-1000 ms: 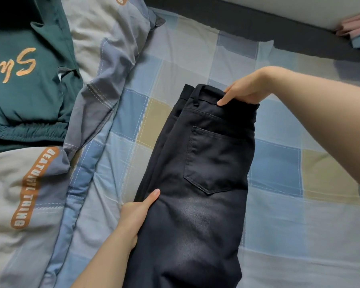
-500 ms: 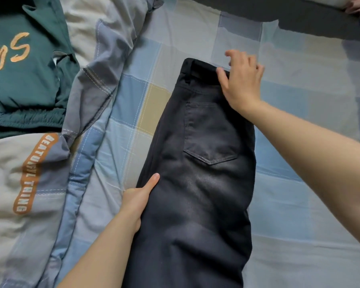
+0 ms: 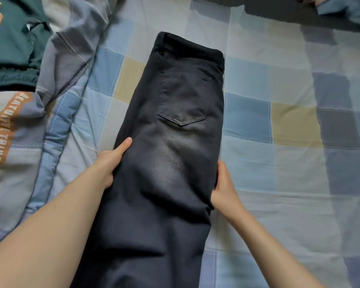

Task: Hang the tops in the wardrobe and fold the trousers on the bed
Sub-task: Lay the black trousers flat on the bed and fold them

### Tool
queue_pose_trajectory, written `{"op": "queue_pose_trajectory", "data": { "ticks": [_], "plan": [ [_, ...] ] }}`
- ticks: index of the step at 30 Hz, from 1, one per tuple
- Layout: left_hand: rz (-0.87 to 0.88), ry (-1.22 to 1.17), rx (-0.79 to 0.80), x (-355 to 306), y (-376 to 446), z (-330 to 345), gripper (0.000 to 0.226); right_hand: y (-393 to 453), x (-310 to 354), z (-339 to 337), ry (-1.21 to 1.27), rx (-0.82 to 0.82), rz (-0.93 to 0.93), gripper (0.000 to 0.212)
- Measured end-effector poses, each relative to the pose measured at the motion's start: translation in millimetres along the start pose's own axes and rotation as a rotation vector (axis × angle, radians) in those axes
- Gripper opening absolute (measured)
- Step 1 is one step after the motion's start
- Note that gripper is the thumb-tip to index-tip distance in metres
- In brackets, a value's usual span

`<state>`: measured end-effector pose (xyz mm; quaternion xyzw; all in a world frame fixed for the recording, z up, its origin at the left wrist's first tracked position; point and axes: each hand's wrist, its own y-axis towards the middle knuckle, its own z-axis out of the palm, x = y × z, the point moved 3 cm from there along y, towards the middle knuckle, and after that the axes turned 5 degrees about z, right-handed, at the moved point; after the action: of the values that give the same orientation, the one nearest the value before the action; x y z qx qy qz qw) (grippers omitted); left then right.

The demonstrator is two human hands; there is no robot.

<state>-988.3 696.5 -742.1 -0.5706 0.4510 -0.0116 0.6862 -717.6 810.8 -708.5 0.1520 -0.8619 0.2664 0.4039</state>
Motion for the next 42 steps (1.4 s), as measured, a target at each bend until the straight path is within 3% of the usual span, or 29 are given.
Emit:
{"op": "queue_pose_trajectory", "data": {
  "ticks": [3, 5, 7, 11, 13, 18, 22, 25, 28, 31, 33, 36, 39, 42],
  "plan": [
    [0.050, -0.037, 0.132, 10.1, -12.2, -6.0, 0.051, 5.1, 3.2, -0.5, -0.234, -0.013, -0.116, 0.055],
    [0.132, 0.015, 0.166, 15.8, -19.0, -11.0, 0.036, 9.5, 9.1, -0.4, -0.229, -0.075, -0.136, 0.035],
    [0.222, 0.054, 0.072, 17.6, -24.7, -17.7, 0.025, 11.9, 8.5, -9.0, -0.129, -0.223, -0.095, 0.026],
    [0.312, 0.102, -0.112, 13.8, -31.2, -31.0, 0.017, -10.3, -21.2, -41.2, -0.109, -0.434, 0.123, 0.043],
    [0.339, 0.174, -0.097, 14.8, -35.3, -32.2, 0.017, -20.9, -36.3, -48.1, -0.103, -0.378, 0.198, 0.039],
    [0.317, 0.198, -0.019, 21.6, -49.7, -33.5, 0.022, -20.6, -42.9, -55.6, 0.315, -0.228, 0.424, 0.040],
    [0.250, 0.379, 0.123, 38.4, -67.9, -45.8, 0.023, -18.8, -31.5, -42.1, 0.054, -0.133, 0.351, 0.030],
    [0.302, 0.476, 0.084, 49.6, -75.1, -61.4, 0.015, -16.0, -40.8, -42.1, 0.000, -0.191, 0.372, 0.012],
    [0.366, 0.475, -0.036, 53.6, -77.5, -69.2, 0.023, -19.1, -43.0, -41.7, 0.096, -0.255, 0.432, 0.017],
    [0.312, 0.402, 0.005, 60.5, -93.0, -64.8, 0.033, -43.0, -34.5, -30.4, 0.374, -0.353, 0.473, 0.032],
    [0.261, 0.411, 0.049, 73.5, -110.3, -66.2, 0.034, -83.4, -36.8, -19.3, 0.315, -0.379, 0.447, 0.033],
    [0.275, 0.502, 0.011, 103.0, -139.5, -76.1, 0.040, -164.8, -48.8, -1.3, 0.011, -0.210, 0.313, 0.010],
    [0.415, 0.452, -0.190, 124.2, -168.1, -86.2, 0.042, -237.5, -51.8, 12.2, -0.253, 0.188, 0.135, 0.030],
    [0.485, 0.479, -0.354, 148.4, -198.1, -95.7, 0.051, -283.1, -53.4, 6.3, -0.698, 0.402, -0.015, 0.037]
  ]
}}
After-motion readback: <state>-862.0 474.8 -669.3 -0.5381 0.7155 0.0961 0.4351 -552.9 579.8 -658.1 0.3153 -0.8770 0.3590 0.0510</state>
